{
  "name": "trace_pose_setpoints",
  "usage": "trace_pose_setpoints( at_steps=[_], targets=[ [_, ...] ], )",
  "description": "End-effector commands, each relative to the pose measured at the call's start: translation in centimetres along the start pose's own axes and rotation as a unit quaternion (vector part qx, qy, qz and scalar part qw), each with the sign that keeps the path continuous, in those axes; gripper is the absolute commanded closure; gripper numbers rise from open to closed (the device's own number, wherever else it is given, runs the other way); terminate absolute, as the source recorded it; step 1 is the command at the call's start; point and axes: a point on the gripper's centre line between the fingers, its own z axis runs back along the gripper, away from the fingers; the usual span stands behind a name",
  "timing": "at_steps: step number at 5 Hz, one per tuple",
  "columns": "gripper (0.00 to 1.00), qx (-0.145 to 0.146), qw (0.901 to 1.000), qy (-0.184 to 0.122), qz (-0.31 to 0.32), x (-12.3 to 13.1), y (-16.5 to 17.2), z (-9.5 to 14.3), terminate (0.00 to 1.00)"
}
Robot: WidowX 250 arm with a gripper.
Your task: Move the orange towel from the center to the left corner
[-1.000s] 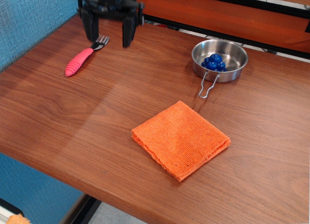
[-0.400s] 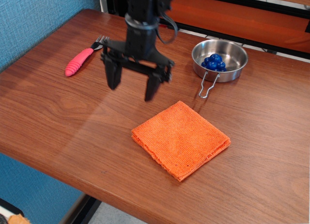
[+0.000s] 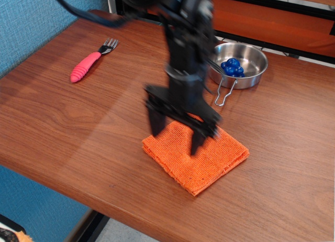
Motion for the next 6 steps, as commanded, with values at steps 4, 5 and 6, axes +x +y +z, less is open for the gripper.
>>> trace_pose_setpoints(
  at_steps=[4, 5, 6],
  targets=[
    [0.0, 0.003, 0.9995, 0.013, 0.03, -1.3, 2.6, -3.3, 0.0],
    [0.0, 0.002, 0.9981, 0.022, 0.057, -2.3, 5.1, -3.6, 0.0],
    [0.0, 0.016, 0.9967, 0.022, 0.077, -2.5, 7.7, -3.2, 0.0]
  ],
)
